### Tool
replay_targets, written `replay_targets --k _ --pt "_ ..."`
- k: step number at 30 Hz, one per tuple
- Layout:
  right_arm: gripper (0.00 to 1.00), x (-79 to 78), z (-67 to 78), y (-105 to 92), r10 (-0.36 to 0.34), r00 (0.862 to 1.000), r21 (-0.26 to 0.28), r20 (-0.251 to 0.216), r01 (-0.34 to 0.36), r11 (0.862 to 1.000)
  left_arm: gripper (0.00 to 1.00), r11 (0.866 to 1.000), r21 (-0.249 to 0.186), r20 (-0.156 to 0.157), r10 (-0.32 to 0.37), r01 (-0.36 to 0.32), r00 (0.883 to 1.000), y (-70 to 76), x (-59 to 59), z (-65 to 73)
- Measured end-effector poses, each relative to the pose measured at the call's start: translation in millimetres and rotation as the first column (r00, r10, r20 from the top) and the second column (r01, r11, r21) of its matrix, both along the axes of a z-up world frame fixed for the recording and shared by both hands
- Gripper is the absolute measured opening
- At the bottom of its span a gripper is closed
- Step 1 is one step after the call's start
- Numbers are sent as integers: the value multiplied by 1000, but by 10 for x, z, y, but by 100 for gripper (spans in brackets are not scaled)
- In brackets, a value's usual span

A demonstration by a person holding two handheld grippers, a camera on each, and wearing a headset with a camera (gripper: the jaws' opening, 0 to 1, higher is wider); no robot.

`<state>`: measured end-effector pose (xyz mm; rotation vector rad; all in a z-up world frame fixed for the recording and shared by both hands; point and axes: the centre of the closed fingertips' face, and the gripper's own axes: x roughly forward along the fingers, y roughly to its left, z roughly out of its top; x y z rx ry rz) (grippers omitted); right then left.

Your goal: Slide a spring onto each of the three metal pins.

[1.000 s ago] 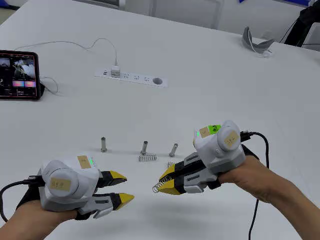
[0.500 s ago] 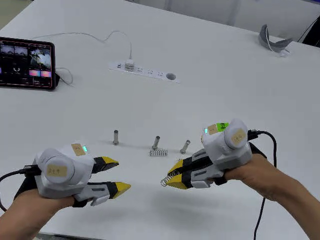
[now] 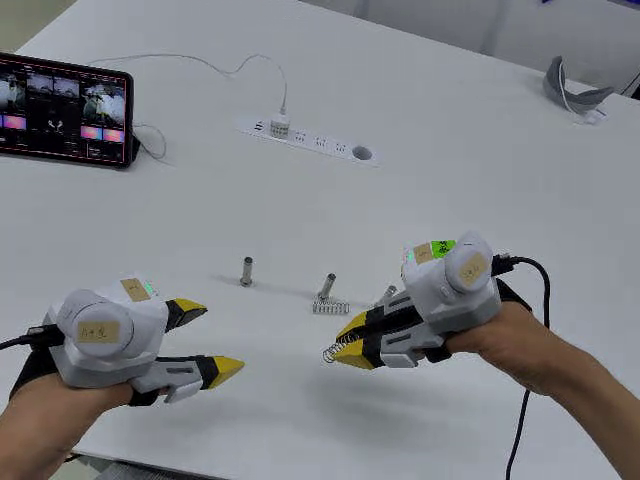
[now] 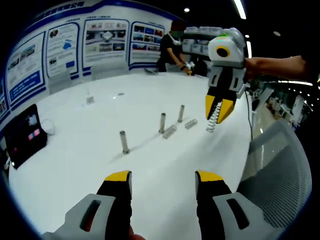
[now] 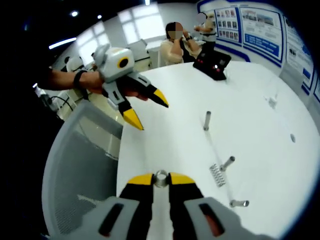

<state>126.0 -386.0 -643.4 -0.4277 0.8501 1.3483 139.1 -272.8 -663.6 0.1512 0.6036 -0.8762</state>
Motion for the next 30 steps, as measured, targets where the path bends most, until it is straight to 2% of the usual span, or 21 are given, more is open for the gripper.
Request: replay_targets --k 22,30 --pt "13 419 -23 422 90 995 -23 36 -89 996 61 992 1 -11 124 -124 992 464 114 -49" --pt "13 601 -37 491 98 994 -36 51 -96 995 65 988 8 -25 157 -157 987 575 94 -119"
